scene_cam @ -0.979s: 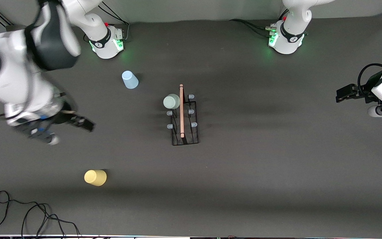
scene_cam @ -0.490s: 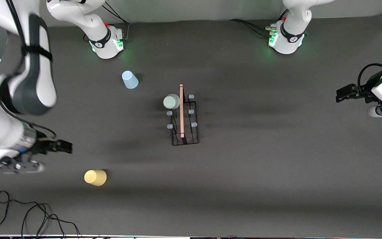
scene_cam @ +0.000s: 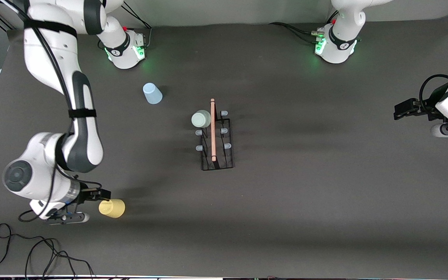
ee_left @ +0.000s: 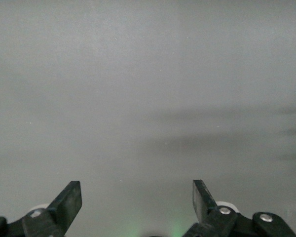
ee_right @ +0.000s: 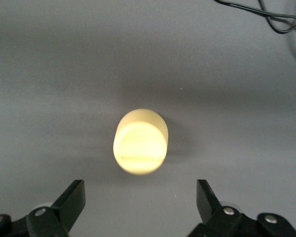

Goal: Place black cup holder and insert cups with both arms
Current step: 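Grasp the yellow cup with the right gripper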

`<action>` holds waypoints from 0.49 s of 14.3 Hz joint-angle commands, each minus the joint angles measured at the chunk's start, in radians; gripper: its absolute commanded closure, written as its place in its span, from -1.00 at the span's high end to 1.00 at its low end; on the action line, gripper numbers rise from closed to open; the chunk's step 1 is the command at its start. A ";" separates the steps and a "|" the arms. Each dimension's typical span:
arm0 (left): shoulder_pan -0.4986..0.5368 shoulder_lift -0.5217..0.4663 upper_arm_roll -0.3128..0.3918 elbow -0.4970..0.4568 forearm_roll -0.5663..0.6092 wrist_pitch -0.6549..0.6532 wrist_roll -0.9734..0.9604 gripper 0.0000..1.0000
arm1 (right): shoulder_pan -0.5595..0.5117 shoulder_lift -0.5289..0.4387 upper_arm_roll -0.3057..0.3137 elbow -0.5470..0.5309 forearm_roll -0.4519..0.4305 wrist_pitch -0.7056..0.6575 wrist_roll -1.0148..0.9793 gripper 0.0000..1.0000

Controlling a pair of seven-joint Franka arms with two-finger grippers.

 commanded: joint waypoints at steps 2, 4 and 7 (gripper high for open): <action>0.003 0.006 -0.005 0.017 0.008 -0.021 -0.013 0.99 | -0.025 0.103 0.005 0.044 0.132 0.101 -0.105 1.00; 0.003 0.004 -0.005 0.016 0.008 -0.021 -0.013 0.99 | -0.026 0.138 0.005 0.044 0.164 0.139 -0.123 1.00; 0.003 0.004 -0.005 0.016 0.008 -0.021 -0.014 1.00 | -0.026 0.160 0.014 0.044 0.170 0.166 -0.119 0.71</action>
